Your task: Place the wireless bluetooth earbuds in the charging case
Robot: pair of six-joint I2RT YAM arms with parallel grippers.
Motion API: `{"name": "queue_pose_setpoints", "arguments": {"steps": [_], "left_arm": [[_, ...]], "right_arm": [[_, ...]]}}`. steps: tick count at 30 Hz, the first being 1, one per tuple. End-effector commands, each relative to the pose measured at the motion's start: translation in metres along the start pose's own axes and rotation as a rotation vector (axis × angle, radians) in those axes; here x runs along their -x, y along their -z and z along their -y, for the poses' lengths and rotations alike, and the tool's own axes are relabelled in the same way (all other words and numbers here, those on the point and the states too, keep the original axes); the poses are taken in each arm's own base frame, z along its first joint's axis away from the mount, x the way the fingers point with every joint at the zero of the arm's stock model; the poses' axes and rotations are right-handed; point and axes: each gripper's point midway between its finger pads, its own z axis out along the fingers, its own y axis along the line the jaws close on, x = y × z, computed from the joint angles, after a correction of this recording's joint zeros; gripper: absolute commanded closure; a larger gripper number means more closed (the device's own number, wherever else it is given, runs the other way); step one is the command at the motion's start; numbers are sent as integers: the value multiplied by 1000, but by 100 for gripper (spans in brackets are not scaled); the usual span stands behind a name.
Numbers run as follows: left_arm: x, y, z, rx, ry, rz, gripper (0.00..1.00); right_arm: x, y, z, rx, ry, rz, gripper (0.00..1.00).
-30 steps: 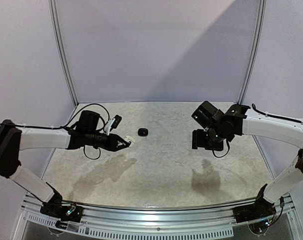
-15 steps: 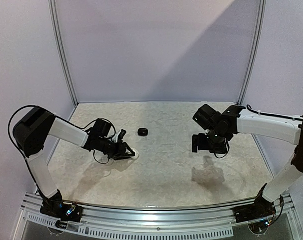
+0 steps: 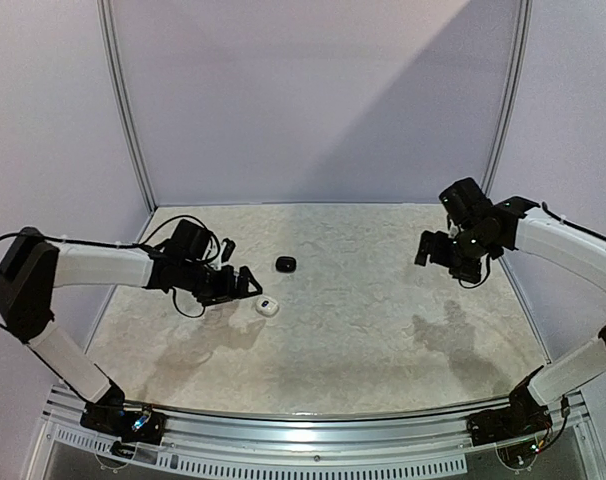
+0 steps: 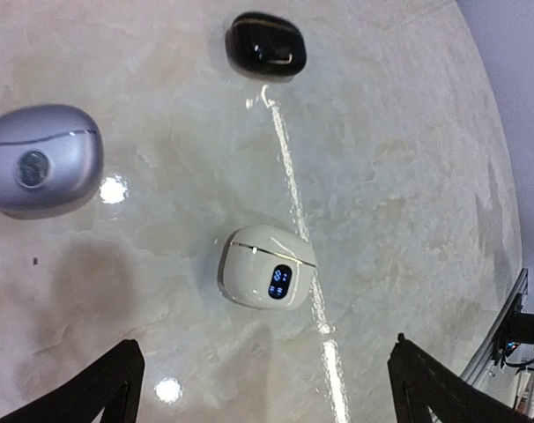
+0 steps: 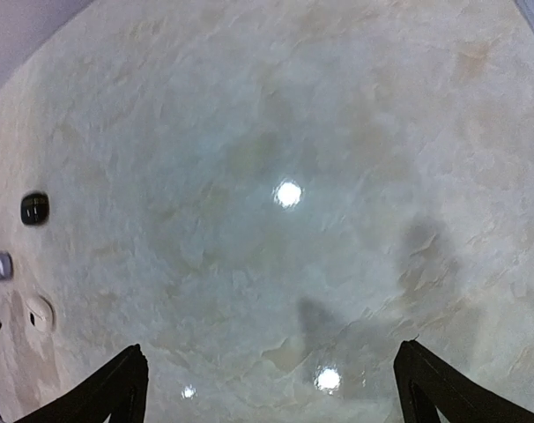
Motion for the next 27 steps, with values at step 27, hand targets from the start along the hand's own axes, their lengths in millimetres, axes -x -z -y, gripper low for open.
{"name": "queue_pose_setpoints", "arguments": {"steps": [27], "left_arm": [[39,235,-216,822,24,625,1]], "right_arm": [[92,35,142,-221,-33,755,1]]}}
